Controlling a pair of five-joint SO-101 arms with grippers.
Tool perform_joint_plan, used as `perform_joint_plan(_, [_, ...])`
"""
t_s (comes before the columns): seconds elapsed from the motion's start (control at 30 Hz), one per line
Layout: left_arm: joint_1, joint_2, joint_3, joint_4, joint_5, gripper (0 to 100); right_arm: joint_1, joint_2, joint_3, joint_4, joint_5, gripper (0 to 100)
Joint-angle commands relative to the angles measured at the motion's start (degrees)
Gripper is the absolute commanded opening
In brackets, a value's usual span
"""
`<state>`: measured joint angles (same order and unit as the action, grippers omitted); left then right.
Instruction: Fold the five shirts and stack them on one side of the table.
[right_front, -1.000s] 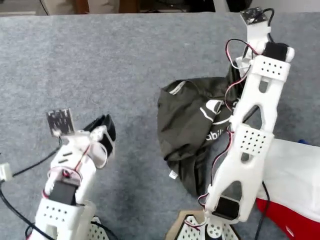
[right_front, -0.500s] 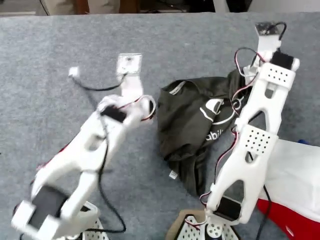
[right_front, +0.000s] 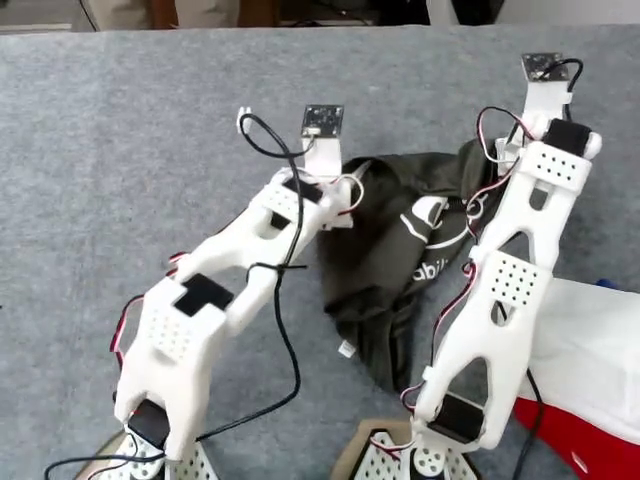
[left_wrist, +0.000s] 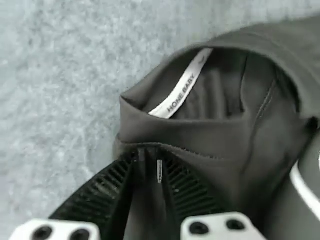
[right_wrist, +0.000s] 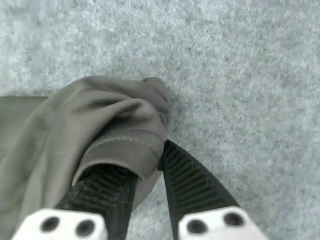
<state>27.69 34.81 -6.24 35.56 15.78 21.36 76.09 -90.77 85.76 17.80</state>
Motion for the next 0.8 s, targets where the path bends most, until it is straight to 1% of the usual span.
perform_joint_plan(0.0, [-0.3, 1.9, -8.4, 5.4, 1.3, 2, 0.7, -0.3, -3.5, 0.3, -0.4, 0.5])
perform_joint_plan(0.1, [-0.5, 1.9, -15.3, 13.9, 1.2, 2, 0.2, -0.5, -3.6, 1.6, -0.2, 0.5])
perform_joint_plan(0.17, [-2.0, 1.9, -21.8, 18.1, 1.3, 2, -0.8, -0.5, -4.7, 4.0, 1.7, 0.5])
perform_joint_plan(0.3, [-6.4, 2.5, -37.0, 22.5, 1.4, 2, -2.9, -1.8, -4.8, 8.0, 6.3, 0.5])
perform_joint_plan(0.37, [-7.7, 2.9, -41.8, 22.6, 1.4, 2, -3.1, -2.9, -4.8, 9.6, 7.6, 0.5])
perform_joint_plan(0.5, [-8.0, 5.4, -47.9, 22.5, 1.4, 2, -3.1, -4.8, -4.8, 11.8, 10.2, 0.5])
perform_joint_plan(0.67, [-9.0, 8.1, -57.6, 22.4, 1.4, 2, -3.5, -7.3, -4.7, 16.4, 17.8, 0.5])
perform_joint_plan(0.73, [-8.2, 9.9, -60.0, 22.2, 2.6, 2, -3.3, -7.8, -4.7, 16.6, 18.8, 0.9])
perform_joint_plan(0.77, [-7.3, 11.9, -59.5, 20.7, 2.9, 2, -3.2, -7.9, -4.7, 16.6, 18.8, 0.9])
